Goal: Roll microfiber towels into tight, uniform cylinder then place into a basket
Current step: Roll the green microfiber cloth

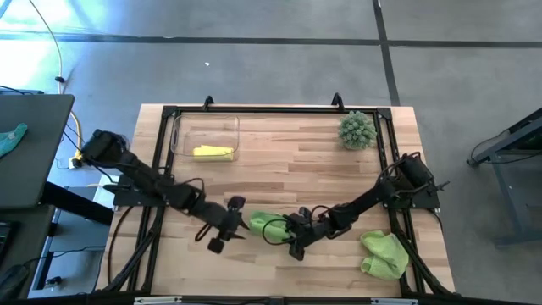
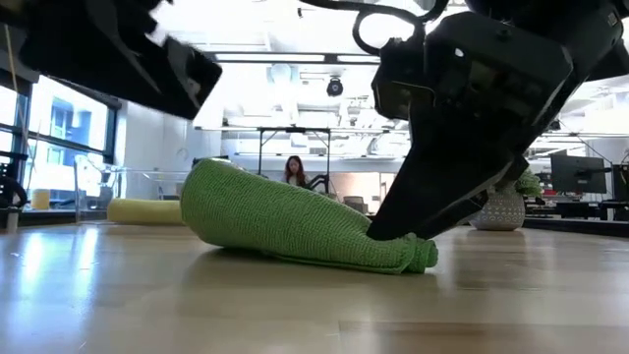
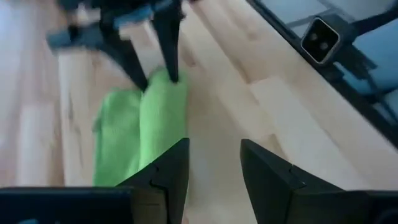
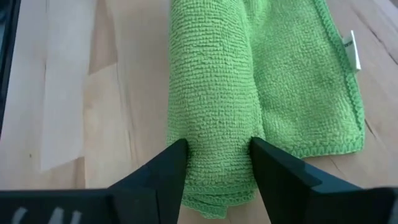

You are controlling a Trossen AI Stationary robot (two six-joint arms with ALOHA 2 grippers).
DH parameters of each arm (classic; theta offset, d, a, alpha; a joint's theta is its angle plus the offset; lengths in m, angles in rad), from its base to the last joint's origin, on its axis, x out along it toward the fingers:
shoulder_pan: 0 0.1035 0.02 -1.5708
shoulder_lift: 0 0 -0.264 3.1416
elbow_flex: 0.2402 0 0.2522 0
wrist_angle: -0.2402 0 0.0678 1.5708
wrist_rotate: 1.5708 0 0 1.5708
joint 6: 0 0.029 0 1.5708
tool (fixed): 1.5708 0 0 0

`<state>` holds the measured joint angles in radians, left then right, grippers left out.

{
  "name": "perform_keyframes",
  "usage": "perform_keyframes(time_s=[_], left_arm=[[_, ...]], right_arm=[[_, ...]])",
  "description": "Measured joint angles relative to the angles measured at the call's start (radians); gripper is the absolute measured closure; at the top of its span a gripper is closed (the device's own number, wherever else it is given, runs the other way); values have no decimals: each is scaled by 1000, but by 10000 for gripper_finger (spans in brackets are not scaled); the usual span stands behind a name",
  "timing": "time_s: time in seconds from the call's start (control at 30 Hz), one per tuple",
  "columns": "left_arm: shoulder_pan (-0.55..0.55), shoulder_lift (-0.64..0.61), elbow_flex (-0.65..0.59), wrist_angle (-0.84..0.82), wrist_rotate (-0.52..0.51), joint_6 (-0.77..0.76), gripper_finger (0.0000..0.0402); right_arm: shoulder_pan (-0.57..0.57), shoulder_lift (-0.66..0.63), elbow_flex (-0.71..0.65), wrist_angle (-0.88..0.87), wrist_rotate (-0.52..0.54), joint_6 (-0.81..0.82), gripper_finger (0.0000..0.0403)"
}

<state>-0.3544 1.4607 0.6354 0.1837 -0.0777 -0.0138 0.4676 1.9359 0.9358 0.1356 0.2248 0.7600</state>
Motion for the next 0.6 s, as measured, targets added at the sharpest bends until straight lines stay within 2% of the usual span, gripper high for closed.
perform_keyframes(time_s=[0.23,0.43,0.6], left_arm=[[-94,138,1,175,-288,98,268],[-97,257,5,233,-337,97,268],[-92,318,5,234,-434,122,268]], right_arm=[[-28,1,0,9,-12,-7,231],[-28,3,-1,12,-4,-8,231],[-29,3,-1,18,7,-8,231]])
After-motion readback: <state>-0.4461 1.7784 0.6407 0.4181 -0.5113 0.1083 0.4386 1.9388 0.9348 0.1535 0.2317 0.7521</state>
